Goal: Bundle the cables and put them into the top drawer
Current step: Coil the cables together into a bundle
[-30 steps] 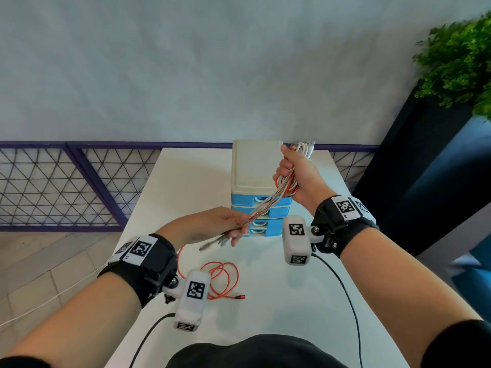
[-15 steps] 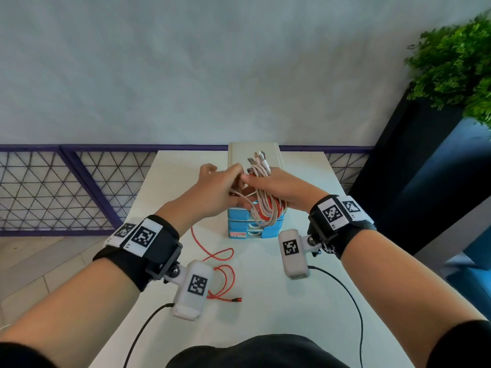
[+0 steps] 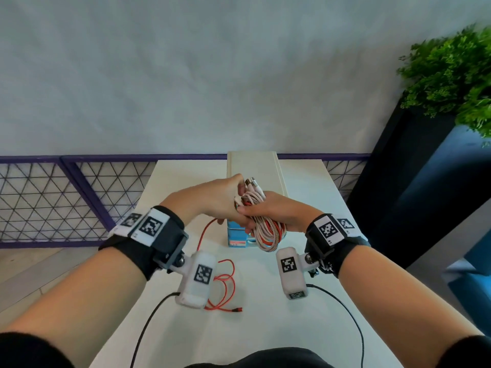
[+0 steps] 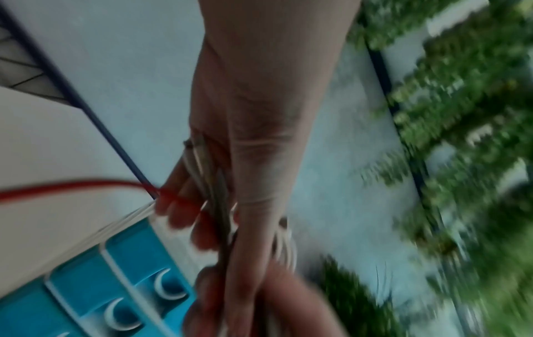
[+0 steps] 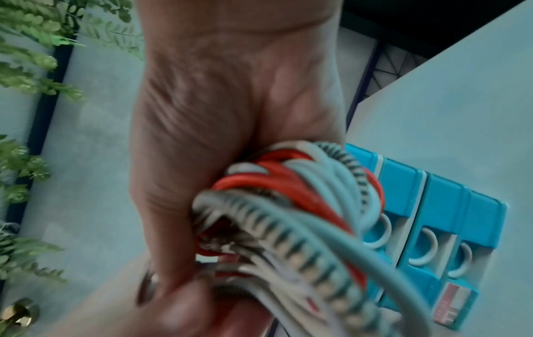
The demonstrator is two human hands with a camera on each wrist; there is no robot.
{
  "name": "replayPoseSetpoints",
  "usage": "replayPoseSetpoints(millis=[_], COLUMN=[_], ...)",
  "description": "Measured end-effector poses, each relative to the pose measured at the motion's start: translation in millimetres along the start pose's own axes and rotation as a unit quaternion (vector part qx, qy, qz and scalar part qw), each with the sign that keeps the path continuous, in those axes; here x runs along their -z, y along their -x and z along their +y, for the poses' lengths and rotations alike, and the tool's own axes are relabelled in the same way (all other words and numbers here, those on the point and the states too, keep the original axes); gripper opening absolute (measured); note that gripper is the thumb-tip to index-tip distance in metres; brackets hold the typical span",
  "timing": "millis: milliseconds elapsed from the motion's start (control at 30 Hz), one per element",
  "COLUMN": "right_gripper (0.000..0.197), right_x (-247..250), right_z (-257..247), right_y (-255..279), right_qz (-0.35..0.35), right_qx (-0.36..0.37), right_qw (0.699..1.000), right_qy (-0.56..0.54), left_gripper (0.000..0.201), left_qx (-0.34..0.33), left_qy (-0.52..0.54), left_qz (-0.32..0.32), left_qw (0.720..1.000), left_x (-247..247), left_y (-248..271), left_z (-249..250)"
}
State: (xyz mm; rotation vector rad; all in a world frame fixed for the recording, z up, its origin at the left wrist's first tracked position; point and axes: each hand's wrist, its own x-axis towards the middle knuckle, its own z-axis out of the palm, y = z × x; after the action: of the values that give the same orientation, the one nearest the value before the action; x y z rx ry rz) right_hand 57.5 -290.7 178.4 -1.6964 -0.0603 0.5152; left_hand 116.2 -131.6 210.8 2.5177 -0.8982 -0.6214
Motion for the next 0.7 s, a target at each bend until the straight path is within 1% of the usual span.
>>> replayPoseSetpoints(millis=[33, 67, 100, 167, 200, 233, 300, 333, 433, 500, 567, 600, 633, 700], right_gripper=[0.01, 0.008, 0.008, 0.011, 0.014, 0.016, 0.019, 0.019, 0.017, 0.017, 0.022, 0.024, 0.026, 0.034], right_x=[1, 2, 2, 5, 6, 7, 9, 10, 12, 11, 7, 5, 2, -5], right_z=[1, 3, 4, 8, 10, 12, 15, 16, 21, 23, 24, 25, 25, 23], right_y=[0, -1, -2, -4, -6, -9, -13, -15, -18, -20, -22, -23, -23, -24], right_qz=[0.012, 0.025, 0.038, 0.066, 0.08, 0.093, 0.125, 0.146, 0.188, 0.194, 0.187, 0.18, 0.169, 0.145], right_qx=[0.003, 0.007, 0.01, 0.015, 0.017, 0.016, 0.017, 0.019, 0.022, 0.018, 0.016, 0.018, 0.02, 0.021], right_qw=[1.0, 1.0, 0.999, 0.996, 0.994, 0.992, 0.988, 0.985, 0.972, 0.967, 0.966, 0.967, 0.969, 0.971], right_qy=[0.012, 0.014, 0.001, -0.051, -0.071, -0.079, -0.085, -0.092, -0.137, -0.163, -0.175, -0.178, -0.18, -0.19], left_gripper=[0.064, 0.06, 0.058, 0.06, 0.063, 0.065, 0.06, 0.054, 0.029, 0.023, 0.02, 0.019, 0.018, 0.016], left_qx=[0.013, 0.025, 0.036, 0.065, 0.083, 0.097, 0.102, 0.093, 0.056, 0.05, 0.049, 0.047, 0.042, 0.031], left_qy=[0.071, 0.144, 0.211, 0.318, 0.368, 0.419, 0.501, 0.524, 0.564, 0.594, 0.624, 0.632, 0.633, 0.622], left_qz=[-0.042, -0.069, -0.076, -0.053, -0.044, -0.041, -0.031, -0.028, -0.023, -0.001, 0.021, 0.03, 0.037, 0.05], left_qw=[0.997, 0.987, 0.974, 0.944, 0.925, 0.902, 0.859, 0.846, 0.823, 0.803, 0.78, 0.773, 0.772, 0.781], left_x=[4, 8, 11, 12, 10, 7, -2, -7, -26, -35, -41, -43, -44, -46], left_y=[-1, -1, 0, 2, 3, 4, 8, 10, 16, 18, 17, 17, 16, 13], left_z=[-2, -5, -9, -19, -25, -32, -43, -46, -49, -45, -39, -35, -30, -20])
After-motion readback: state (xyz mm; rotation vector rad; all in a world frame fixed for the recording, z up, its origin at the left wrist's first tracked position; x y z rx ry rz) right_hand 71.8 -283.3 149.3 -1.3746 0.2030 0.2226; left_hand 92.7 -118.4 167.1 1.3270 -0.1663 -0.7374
